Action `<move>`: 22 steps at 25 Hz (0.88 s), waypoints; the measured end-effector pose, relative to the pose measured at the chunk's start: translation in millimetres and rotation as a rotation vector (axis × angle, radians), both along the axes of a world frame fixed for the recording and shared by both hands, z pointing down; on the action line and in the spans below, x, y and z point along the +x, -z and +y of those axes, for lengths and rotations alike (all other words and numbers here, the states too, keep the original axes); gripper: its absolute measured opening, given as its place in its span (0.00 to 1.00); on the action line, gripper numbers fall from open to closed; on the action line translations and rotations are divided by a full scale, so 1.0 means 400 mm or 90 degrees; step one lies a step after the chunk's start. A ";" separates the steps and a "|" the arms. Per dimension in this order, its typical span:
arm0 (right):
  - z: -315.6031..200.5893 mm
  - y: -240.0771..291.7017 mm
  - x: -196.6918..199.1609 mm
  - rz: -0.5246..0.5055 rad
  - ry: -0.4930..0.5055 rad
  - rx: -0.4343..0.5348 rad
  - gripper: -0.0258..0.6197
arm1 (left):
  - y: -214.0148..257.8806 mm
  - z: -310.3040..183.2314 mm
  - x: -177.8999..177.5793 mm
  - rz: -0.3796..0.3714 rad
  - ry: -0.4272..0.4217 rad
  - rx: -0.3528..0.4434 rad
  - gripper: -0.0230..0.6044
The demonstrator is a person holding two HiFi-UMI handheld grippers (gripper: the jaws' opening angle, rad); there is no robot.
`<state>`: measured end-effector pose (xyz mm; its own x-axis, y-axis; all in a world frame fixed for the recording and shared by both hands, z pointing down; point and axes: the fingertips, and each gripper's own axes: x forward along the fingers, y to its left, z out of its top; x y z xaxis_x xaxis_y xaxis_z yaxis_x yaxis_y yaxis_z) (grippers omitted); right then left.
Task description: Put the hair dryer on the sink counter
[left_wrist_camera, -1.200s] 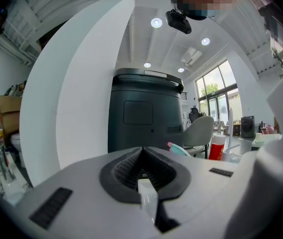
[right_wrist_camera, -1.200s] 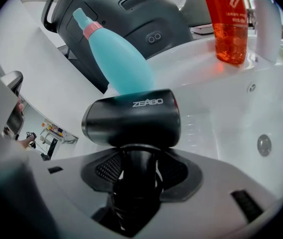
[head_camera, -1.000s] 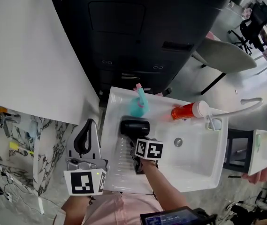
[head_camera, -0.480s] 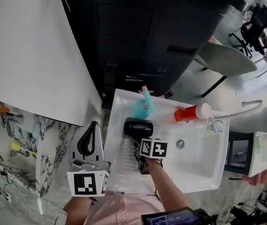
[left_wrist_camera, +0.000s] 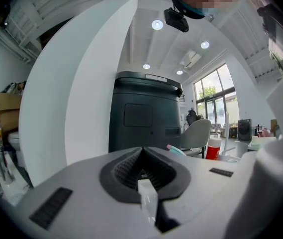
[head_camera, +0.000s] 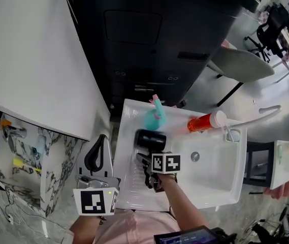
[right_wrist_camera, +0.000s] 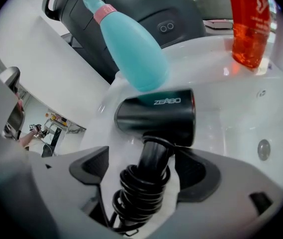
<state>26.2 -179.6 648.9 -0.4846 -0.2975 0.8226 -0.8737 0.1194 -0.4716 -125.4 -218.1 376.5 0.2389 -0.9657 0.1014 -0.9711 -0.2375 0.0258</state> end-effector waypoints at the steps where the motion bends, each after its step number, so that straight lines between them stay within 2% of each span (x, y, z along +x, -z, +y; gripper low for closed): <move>1: 0.005 0.004 0.002 0.001 0.001 -0.001 0.71 | 0.002 0.002 0.000 0.001 -0.001 0.000 0.05; 7: 0.030 0.057 0.009 -0.001 0.004 0.027 0.70 | 0.030 0.024 0.005 0.005 -0.008 0.011 0.05; 12: 0.018 0.204 0.004 -0.025 -0.016 0.123 0.67 | 0.090 0.037 0.011 0.008 -0.019 0.044 0.05; 16: -0.013 0.420 -0.002 -0.042 -0.033 0.287 0.57 | 0.165 0.057 0.033 0.008 -0.032 0.081 0.05; 19: -0.027 0.619 -0.009 -0.061 -0.047 0.447 0.36 | 0.237 0.075 0.055 0.009 -0.049 0.117 0.05; 20: -0.024 0.678 -0.010 -0.058 -0.049 0.497 0.33 | 0.261 0.083 0.059 0.010 -0.052 0.128 0.05; 22: -0.013 0.784 -0.003 -0.031 -0.057 0.593 0.21 | 0.310 0.096 0.066 0.010 -0.058 0.153 0.05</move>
<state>25.0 -184.6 335.5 -0.4552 -0.8644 0.2138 -0.8800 0.4001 -0.2560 -98.8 -179.7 252.5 0.3252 -0.9363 -0.1325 -0.9455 -0.3245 -0.0270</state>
